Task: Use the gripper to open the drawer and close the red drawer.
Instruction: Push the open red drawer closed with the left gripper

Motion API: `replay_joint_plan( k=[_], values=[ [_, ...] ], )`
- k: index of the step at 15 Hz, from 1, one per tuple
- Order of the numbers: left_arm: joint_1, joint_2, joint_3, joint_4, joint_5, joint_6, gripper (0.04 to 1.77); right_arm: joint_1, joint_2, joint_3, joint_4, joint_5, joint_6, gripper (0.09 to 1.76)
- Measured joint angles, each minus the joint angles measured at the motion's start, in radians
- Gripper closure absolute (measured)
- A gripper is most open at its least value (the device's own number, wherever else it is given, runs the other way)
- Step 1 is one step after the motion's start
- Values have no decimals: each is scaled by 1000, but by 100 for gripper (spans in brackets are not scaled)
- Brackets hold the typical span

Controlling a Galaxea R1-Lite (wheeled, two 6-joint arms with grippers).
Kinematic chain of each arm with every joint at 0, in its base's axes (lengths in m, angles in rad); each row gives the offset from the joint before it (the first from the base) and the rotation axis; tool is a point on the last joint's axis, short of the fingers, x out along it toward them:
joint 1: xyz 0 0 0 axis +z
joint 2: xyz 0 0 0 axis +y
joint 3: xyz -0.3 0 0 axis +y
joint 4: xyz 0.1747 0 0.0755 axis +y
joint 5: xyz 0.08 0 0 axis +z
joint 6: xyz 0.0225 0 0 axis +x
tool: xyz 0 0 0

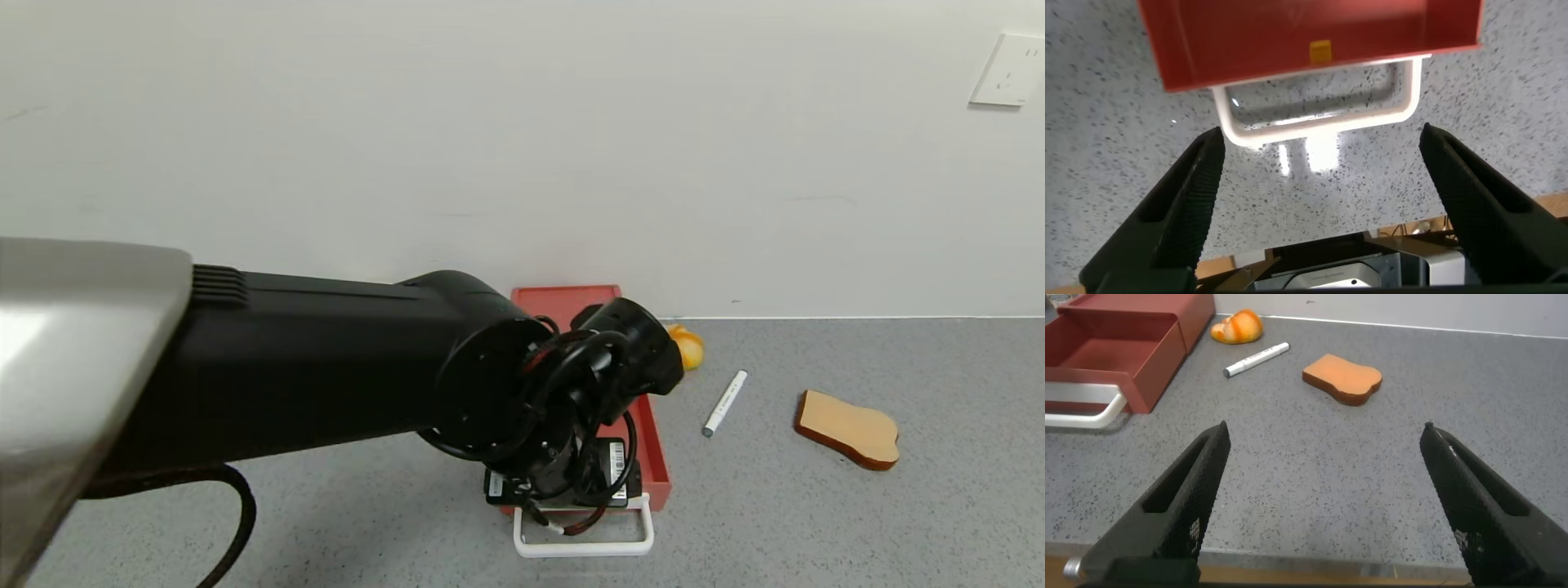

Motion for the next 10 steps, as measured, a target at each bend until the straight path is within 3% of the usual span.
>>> replay_joint_plan(
  k=[10],
  values=[
    [-12, 113, -39, 0, -32, -59, 9, 0, 0, 0, 0, 0, 0, 14]
  ],
)
